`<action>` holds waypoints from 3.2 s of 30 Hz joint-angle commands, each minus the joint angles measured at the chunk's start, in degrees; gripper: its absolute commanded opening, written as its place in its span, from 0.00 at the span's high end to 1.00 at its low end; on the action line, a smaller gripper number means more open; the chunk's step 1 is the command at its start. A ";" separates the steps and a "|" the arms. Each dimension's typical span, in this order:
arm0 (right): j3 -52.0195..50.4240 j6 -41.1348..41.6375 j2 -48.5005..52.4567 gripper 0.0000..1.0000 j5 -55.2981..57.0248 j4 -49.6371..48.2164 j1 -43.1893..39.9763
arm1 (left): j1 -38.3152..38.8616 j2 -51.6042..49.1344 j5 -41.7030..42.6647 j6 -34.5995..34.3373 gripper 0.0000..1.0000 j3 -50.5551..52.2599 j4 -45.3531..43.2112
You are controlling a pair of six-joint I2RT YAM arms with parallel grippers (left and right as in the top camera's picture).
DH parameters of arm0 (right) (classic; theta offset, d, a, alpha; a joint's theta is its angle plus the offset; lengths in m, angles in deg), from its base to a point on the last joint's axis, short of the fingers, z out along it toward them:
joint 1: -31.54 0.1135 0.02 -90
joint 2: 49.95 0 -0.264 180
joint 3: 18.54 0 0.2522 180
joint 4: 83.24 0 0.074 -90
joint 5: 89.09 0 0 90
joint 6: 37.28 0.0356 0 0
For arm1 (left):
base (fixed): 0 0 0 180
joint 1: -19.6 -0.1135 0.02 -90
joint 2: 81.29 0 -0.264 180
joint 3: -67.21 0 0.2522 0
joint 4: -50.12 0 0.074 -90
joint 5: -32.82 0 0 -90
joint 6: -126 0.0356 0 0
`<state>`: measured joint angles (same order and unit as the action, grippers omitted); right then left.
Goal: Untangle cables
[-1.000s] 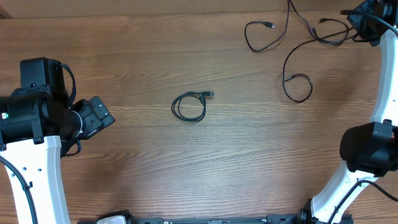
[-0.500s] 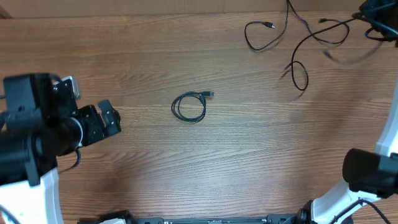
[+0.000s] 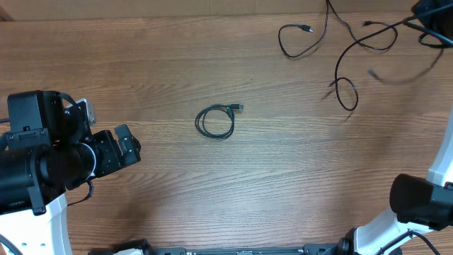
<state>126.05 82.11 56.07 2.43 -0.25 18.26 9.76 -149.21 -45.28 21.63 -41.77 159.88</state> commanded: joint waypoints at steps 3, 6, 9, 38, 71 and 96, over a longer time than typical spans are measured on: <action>1.29 -2.43 -1.86 0.96 1.60 2.14 1.95 | -0.24 0.11 1.29 1.33 0.00 -0.50 -0.68; 1.29 -1.40 -1.86 0.96 6.12 4.50 1.97 | -0.24 0.11 1.27 1.33 0.00 -0.50 -0.66; 1.29 -1.16 -1.86 0.96 11.13 6.34 1.97 | -0.24 0.11 1.27 1.33 0.00 -0.50 -0.68; 1.11 5.11 3.65 0.96 6.29 4.63 2.03 | -0.24 0.11 6.16 5.20 0.00 -0.50 -0.85; -12.15 5.79 18.29 0.95 15.82 4.07 1.46 | -0.24 0.11 6.12 5.20 0.00 -0.50 -0.26; -7.67 3.15 18.08 0.00 11.91 12.15 1.27 | -0.24 0.09 6.12 5.20 0.00 -0.50 -0.68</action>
<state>113.40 85.48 74.63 14.64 10.48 19.90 9.76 -149.21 -39.86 25.72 -41.77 159.49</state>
